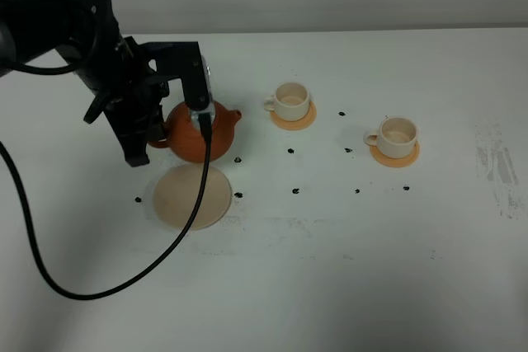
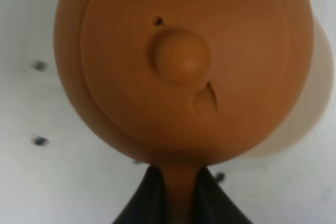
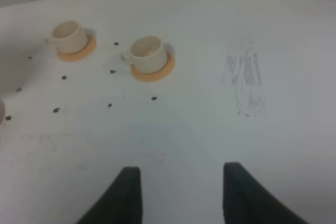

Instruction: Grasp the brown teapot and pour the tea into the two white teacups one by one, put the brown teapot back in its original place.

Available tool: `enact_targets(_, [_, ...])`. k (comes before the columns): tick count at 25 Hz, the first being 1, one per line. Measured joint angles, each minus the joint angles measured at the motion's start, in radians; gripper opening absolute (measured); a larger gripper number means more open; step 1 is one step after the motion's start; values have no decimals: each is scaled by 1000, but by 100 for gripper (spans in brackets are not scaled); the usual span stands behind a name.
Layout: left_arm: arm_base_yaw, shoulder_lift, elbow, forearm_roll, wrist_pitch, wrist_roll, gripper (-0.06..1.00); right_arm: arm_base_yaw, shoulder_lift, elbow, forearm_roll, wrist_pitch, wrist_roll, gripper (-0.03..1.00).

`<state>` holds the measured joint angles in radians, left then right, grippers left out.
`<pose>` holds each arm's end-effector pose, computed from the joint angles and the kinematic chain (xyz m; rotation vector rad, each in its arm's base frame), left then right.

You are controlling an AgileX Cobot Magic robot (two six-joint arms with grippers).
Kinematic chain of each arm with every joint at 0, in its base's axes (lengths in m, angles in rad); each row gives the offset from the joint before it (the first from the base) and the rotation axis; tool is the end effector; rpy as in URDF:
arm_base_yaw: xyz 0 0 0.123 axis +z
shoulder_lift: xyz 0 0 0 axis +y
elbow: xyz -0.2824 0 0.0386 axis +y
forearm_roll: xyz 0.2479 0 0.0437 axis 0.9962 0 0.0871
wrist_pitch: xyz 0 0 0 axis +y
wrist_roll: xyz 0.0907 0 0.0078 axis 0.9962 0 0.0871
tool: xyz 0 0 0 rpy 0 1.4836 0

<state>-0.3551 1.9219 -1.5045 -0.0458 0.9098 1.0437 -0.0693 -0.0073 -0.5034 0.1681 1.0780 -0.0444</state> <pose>0.3806 -0.1447 0.2283 1.7881 2.1738 0.1045 -0.0068 0.0139 0.2776 0.0148 2.0418 0.1302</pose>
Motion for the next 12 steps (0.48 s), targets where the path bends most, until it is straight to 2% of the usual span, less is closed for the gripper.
enact_targets(6, [-43,138,-262,29,104,-109,12,0,0,0,0,-1,1,38])
enact_targets(12, [-72,295,-501,63,116,-220,12,0,0,0,0,-1,1,38])
